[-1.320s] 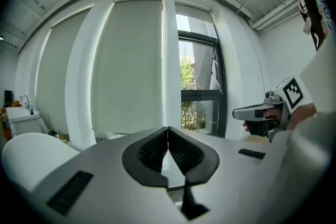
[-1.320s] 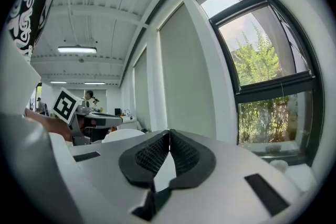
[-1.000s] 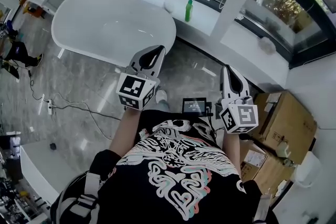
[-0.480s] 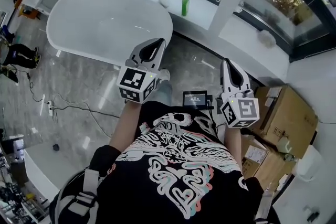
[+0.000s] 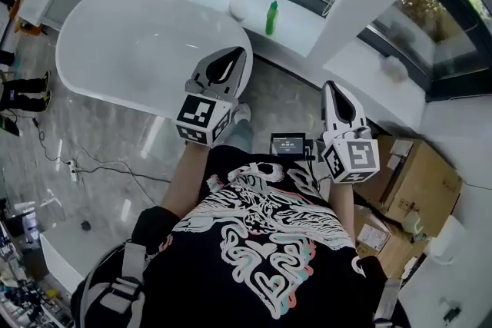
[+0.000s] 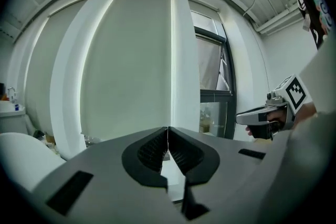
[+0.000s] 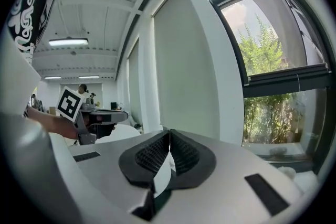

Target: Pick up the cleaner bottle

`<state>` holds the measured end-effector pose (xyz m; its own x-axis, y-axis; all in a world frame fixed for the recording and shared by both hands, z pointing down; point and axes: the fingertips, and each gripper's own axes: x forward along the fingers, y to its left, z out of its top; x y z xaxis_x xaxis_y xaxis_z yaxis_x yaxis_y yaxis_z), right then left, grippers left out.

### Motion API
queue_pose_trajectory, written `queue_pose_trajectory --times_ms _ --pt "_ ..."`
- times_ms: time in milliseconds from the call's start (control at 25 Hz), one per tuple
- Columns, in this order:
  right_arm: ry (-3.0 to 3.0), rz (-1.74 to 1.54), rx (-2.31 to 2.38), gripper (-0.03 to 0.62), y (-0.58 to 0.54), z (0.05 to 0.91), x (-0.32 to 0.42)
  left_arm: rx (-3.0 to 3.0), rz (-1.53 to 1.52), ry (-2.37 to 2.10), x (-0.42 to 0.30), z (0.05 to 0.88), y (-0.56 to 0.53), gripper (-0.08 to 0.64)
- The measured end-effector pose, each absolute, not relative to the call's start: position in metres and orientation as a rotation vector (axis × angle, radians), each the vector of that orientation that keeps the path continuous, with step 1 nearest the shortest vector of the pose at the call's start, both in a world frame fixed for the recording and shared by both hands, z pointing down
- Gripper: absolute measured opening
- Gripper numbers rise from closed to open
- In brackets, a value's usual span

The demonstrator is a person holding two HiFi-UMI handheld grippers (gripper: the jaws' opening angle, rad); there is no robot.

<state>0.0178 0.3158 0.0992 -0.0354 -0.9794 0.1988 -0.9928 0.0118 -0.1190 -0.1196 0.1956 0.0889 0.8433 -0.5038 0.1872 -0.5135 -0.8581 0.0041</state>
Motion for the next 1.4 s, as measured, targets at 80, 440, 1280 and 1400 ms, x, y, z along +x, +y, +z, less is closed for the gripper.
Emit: queue_pose_trajectory --times_ms 80,440,1280,1400 --pt "-2.171 0.342 2.147 0.028 0.281 0.096 0.023 2.971 0.279 -0.807 -0.113 0.086 0.159 0.017" --pt "-2.105 0.329 2.181 0.028 0.150 0.095 0.036 2.958 0.293 -0.768 -0.098 0.094 0.020 0.017" --pt "-1.869 0.328 2.253 0.028 0.051 0.126 0.063 3.058 0.364 -0.721 -0.059 0.128 -0.096 0.017" --pt "-1.873 0.314 2.217 0.028 0.043 0.133 0.067 3.109 0.390 -0.777 -0.056 0.130 -0.100 0.017"
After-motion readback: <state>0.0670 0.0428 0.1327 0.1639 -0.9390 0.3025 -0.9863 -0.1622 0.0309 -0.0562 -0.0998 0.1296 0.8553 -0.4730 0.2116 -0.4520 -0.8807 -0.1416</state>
